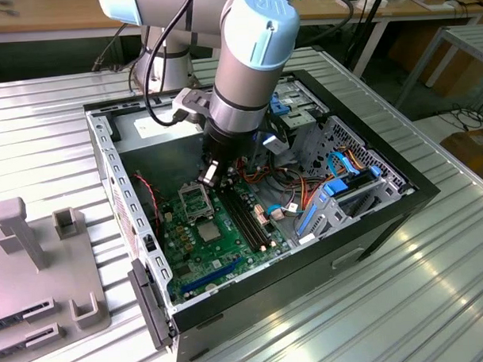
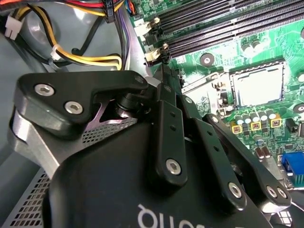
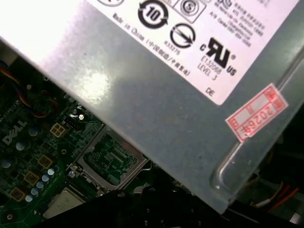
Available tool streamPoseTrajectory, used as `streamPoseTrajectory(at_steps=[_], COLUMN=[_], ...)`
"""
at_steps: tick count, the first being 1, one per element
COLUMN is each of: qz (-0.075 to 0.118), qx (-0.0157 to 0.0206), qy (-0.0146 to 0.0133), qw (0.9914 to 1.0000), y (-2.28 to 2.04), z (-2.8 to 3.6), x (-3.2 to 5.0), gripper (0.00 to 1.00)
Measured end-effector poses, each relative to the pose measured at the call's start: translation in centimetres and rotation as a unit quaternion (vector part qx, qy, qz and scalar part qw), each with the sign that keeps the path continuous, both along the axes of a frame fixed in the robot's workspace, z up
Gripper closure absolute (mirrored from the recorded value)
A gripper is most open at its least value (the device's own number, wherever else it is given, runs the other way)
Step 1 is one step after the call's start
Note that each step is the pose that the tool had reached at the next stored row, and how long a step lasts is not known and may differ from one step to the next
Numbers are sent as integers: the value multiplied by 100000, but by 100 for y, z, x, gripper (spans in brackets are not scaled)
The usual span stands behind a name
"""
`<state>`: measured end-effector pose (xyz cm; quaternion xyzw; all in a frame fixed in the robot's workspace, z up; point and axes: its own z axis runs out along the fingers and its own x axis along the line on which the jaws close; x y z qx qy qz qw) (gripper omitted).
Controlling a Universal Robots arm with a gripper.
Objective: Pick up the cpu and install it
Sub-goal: 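Close the cpu cover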
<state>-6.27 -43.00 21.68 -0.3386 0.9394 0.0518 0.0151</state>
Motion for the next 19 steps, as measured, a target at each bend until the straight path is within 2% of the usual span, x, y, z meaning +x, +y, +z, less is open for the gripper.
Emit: streamPoseTrajectory(at_steps=[3, 10, 13, 16, 19], qz=[3, 5, -10, 13, 3], qx=[192, 382, 806, 1295, 1521], qy=[-6, -1, -5, -2, -8], qw=[100000, 99999, 99997, 99992, 99988], y=[0, -1, 0, 0, 1], z=[-1, 6, 32, 32, 31], x=[-9, -23, -25, -19, -7], gripper=[89, 89, 89, 89, 89])
